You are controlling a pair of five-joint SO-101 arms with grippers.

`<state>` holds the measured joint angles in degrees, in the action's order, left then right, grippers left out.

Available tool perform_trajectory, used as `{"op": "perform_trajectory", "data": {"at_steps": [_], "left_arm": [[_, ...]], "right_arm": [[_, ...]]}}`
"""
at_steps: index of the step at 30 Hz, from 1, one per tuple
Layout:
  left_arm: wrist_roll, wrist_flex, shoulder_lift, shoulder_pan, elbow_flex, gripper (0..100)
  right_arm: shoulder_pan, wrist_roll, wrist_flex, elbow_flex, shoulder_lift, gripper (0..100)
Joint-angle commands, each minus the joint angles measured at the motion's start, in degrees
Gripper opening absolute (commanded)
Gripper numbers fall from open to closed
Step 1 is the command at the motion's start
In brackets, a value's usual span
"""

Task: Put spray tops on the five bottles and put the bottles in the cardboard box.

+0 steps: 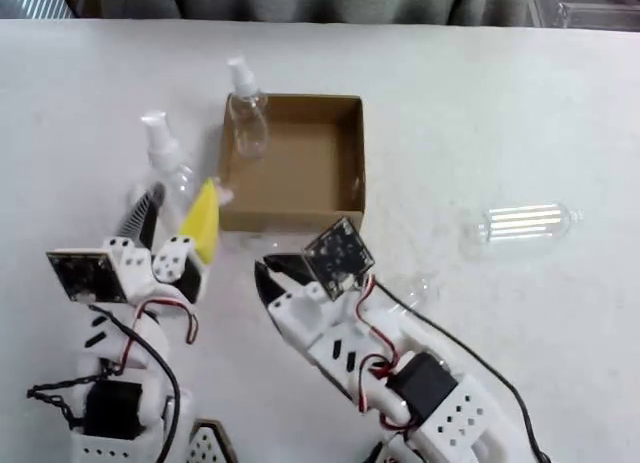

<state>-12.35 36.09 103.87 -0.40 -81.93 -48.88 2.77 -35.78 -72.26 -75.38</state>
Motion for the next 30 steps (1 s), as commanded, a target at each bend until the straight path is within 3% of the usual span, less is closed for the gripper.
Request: {"op": "perform_trajectory", "data": {"at_steps": [1,10,14,23,30], "left_arm": [[-0.62,-0.09,0.31,0.84,4.40,2],[-0.62,-1.14,0.22,7.08,4.48,2],[-0.88,-3.96,-3.21,8.22,5.54,2],[-0.97,-4.57,-24.57,8.31,19.34,2],[-1.05,-4.40,-24.66,12.97,20.92,2]], "right_arm": [[-2.24,-0.70,7.08,-5.36,-4.44,1.5],[-2.59,-0.70,18.68,-23.56,-21.58,1.5],[-5.58,-0.70,14.02,-24.62,-28.26,1.5],[-8.57,-0.70,12.18,-24.62,-27.21,1.5],[-8.57,-0.70,12.62,-24.62,-27.21,1.5]]}}
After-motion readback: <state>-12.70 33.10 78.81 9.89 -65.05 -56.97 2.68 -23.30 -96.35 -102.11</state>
